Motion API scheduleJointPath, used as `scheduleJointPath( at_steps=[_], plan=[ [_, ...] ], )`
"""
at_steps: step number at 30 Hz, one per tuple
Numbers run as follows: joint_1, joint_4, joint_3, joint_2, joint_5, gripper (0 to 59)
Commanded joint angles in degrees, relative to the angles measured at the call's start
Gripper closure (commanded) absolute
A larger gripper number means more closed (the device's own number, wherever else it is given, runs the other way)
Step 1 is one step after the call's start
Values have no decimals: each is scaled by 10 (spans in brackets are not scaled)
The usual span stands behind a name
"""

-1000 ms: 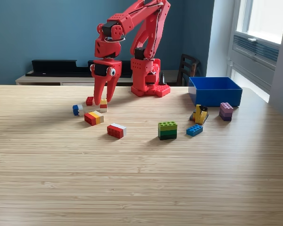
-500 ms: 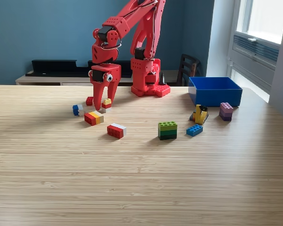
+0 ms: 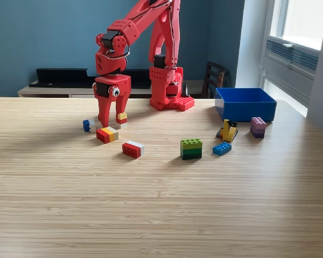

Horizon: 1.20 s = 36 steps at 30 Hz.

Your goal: Grasp a lego block and put it in the bin.

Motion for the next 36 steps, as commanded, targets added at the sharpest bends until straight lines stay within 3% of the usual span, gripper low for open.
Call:
scheduleJointPath(
  at_steps=[1, 9, 22, 29, 32, 36],
  plan=[
    [-24, 8, 6, -18, 4, 410],
    [-40, 35, 33, -18, -38, 408],
    [-50, 62, 66, -18, -181, 403],
    [-59, 88, 83, -18, -303, 384],
    [-66, 88, 83, -18, -322, 370],
    [-69, 88, 80, -18, -341, 399]
  ],
)
